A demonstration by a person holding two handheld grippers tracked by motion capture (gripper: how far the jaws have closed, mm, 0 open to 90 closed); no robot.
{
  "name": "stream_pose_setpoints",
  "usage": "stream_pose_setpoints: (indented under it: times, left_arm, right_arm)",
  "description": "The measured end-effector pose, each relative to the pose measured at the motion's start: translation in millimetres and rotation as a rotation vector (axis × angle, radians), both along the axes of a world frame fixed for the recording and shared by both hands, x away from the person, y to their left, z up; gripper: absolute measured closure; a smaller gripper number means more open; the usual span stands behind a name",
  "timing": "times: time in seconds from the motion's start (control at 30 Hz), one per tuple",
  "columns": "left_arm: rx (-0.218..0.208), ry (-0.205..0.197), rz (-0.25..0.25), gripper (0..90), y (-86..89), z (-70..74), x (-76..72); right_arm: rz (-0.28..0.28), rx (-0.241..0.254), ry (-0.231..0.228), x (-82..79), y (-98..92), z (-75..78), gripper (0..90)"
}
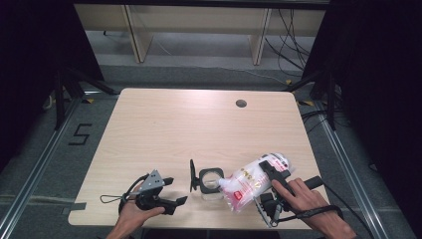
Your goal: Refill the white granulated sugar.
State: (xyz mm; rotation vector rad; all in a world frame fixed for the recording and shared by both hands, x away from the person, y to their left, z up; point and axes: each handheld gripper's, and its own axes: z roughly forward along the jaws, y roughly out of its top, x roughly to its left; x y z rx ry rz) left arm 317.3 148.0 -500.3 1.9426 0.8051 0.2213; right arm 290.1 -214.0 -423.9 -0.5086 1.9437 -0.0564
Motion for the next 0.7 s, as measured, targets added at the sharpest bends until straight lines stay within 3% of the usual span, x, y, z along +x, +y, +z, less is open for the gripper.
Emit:
stream_pose_setpoints:
  times: [0.03, 0.07, 0.13, 0.2, 0.23, 0.3, 0.37, 0.43, 0.47, 0.5, 0.53, 0.63, 0.7]
  left_arm:
    - [0.003, -0.009, -0.01, 16.4, 0.5, 0.3, 0.7]
    - [0.005, -0.012, -0.011, 16.4, 0.9, 0.2, 1.1]
    - [0.011, -0.011, -0.013, 16.4, 1.4, 0.9, 0.7]
    - [0.012, -0.01, -0.012, 16.4, 1.4, 1.1, 0.7]
    - [0.012, -0.009, -0.013, 16.4, 1.5, 1.0, 1.1]
    - [0.013, -0.009, -0.013, 16.4, 1.6, 1.0, 1.0]
    - [0.003, -0.01, -0.01, 16.4, 0.7, 0.3, 0.8]
    - [0.003, -0.01, -0.01, 16.4, 0.6, 0.4, 0.8]
    - [0.003, -0.011, -0.01, 16.4, 0.6, 0.4, 0.8]
    - [0.003, -0.011, -0.01, 16.4, 0.6, 0.4, 0.8]
    - [0.017, -0.015, -0.015, 16.4, 1.3, 0.5, 1.3]
    - [0.004, -0.01, -0.01, 16.4, 0.5, 0.3, 0.7]
    - [0.004, -0.01, -0.01, 16.4, 0.7, 0.3, 0.8]
  right_arm:
    - [-0.008, 0.004, 0.0, -0.6, 1.0, 1.5, 39.5]
    - [0.013, -0.028, 0.011, -0.3, 2.5, 2.5, 39.6]
    - [0.021, -0.011, 0.009, 0.2, 2.4, -0.6, 39.6]
    - [0.003, -0.023, 0.015, -0.8, 3.5, 1.8, 39.6]
    - [0.028, -0.024, 0.015, 1.6, 2.6, 1.3, 39.6]
    - [0.022, -0.028, 0.015, 1.4, 2.5, 1.1, 39.6]
    - [-0.01, -0.016, 0.024, -0.2, 1.1, 0.6, 39.6]
    - [-0.001, -0.001, 0.019, 0.2, 0.1, 0.5, 39.7]
    - [0.02, -0.025, 0.008, 0.9, 1.0, 3.4, 39.7]
    - [0.004, 0.01, -0.001, -0.1, -0.8, 1.5, 39.7]
    - [0.01, -0.017, 0.01, 0.4, 0.6, 4.6, 39.7]
    - [0.023, -0.022, -0.003, 1.5, 1.2, 5.5, 39.7]
    - [0.002, 0.01, 0.001, 0.5, 0.5, 3.6, 39.7]
